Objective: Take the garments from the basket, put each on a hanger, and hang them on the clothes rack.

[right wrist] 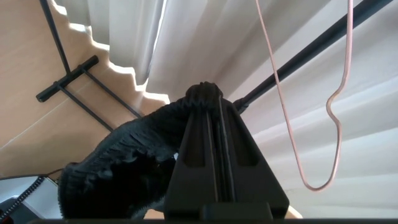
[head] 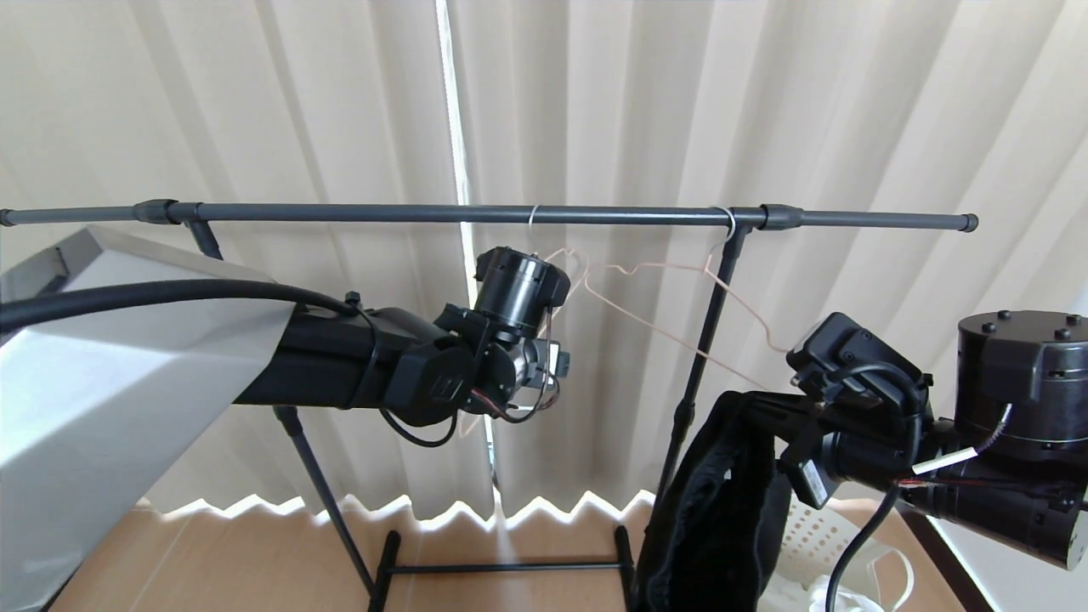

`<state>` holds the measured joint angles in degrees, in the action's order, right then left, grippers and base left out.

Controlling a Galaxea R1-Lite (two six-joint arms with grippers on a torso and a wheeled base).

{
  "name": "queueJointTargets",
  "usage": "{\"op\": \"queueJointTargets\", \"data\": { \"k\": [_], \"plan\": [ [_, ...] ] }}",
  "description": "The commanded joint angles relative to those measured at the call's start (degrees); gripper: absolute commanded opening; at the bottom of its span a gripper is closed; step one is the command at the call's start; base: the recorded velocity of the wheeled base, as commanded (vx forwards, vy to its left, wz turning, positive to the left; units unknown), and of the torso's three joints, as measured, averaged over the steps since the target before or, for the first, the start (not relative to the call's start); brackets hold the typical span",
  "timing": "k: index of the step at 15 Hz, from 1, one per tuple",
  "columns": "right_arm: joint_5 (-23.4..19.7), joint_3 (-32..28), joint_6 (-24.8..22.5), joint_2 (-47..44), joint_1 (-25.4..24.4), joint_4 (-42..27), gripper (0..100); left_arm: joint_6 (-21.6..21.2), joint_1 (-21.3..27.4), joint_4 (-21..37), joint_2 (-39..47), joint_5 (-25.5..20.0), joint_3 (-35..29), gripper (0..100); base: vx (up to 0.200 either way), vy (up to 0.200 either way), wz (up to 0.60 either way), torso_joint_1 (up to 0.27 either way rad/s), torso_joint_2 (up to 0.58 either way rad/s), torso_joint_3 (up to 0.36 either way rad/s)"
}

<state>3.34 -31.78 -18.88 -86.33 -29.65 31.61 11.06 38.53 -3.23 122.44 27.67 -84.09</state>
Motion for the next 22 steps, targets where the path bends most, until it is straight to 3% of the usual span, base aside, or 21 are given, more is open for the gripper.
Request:
{"op": "queueJointTargets", "data": {
  "k": [1,9,12,13,22],
  "plan": [
    [0.0,0.1,0.0,-0.1,-0.1,0.0,0,0.0,0.0,0.0,2.6,0.1,-1.5,100,0.000,0.000,0.00,0.000,0.00,0.000],
    [0.0,0.0,0.0,-0.2,0.0,0.0,0,0.1,-1.1,-0.1,4.6,0.5,-5.5,100,0.000,0.000,0.00,0.000,0.00,0.000],
    [0.0,0.1,0.0,-0.2,0.0,0.0,0,0.4,-2.2,0.0,9.1,0.5,-11.1,100,0.000,0.000,0.00,0.000,0.00,0.000],
    [0.0,0.1,0.0,-0.2,0.0,-0.1,0,0.5,-2.3,0.0,9.5,0.5,-11.8,0,0.000,0.000,0.00,0.000,0.00,0.000],
    [0.0,0.4,-0.8,-0.2,0.0,0.0,0,0.4,-2.1,1.1,7.9,0.5,-12.1,0,0.000,0.000,0.00,0.000,0.00,0.000]
  ]
}}
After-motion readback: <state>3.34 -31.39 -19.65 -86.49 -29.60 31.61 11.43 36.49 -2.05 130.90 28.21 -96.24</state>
